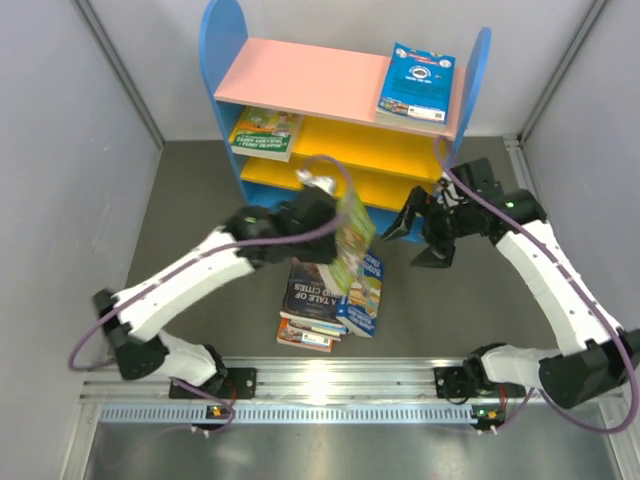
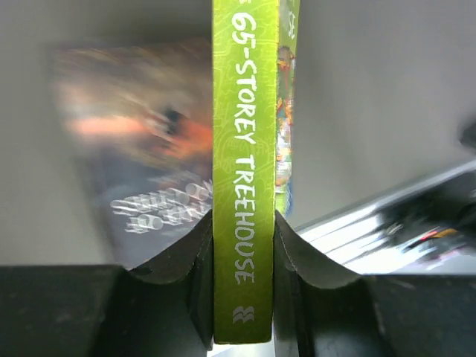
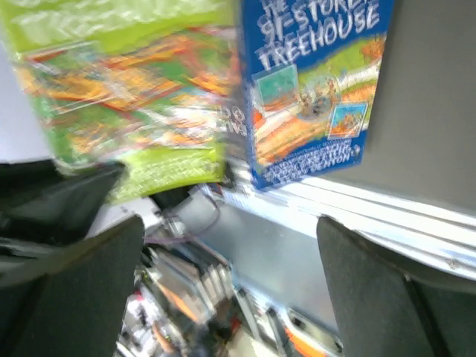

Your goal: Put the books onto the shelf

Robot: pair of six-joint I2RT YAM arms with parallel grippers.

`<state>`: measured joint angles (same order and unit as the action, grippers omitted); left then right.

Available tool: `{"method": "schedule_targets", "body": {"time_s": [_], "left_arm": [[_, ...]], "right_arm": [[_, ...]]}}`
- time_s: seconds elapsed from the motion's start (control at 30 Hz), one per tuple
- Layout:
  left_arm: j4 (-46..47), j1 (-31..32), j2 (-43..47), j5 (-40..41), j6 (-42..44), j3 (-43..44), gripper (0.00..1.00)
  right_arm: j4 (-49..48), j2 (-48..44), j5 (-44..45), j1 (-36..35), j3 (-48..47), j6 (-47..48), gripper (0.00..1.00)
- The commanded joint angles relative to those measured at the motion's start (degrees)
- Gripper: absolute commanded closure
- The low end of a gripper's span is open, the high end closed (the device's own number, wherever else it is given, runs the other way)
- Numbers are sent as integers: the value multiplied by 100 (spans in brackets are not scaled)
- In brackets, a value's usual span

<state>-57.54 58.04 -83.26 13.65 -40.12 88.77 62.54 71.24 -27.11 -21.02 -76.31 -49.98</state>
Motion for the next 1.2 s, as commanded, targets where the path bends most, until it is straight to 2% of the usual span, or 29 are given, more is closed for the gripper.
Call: {"method": "schedule_targets", "body": {"time_s": [0.0, 0.13, 0.33, 0.5, 0.57, 0.6, 0.73, 0.83, 1.03, 1.17], "left_arm": [[1121, -1395, 1320, -1805, 671, -298, 100], [1455, -2331, 1576, -3164, 997, -440, 100], [2246, -3008, 1541, -4088, 568, -536, 100], [3254, -3536, 1436, -4528, -83, -948, 100], [3721, -3738, 1427, -4870, -565, -1368, 100], [4324, -3939, 1444, -4994, -759, -1528, 100], [5523, -4362, 1489, -5407, -1709, -2100, 100], [5962, -4556, 1375, -5706, -1938, -2022, 100], [6263, -4960, 1129, -6014, -2254, -1776, 100], [7061, -5337, 997, -6120, -2746, -1819, 100]], "right_arm": [[319, -593, 101, 816, -472, 338, 2], [487, -717, -171, 1161, -297, 690, 2], [434, -761, -286, 1187, -208, 682, 2], [425, -761, -356, 1179, -191, 726, 2], [417, -787, -374, 1196, -147, 752, 2], [425, -805, -374, 1188, -121, 770, 2], [434, -884, -347, 1187, 107, 875, 2], [425, -963, -330, 1205, 318, 919, 3], [355, -1051, -330, 1196, 582, 946, 3], [338, -1025, -338, 1188, 609, 990, 3]]}}
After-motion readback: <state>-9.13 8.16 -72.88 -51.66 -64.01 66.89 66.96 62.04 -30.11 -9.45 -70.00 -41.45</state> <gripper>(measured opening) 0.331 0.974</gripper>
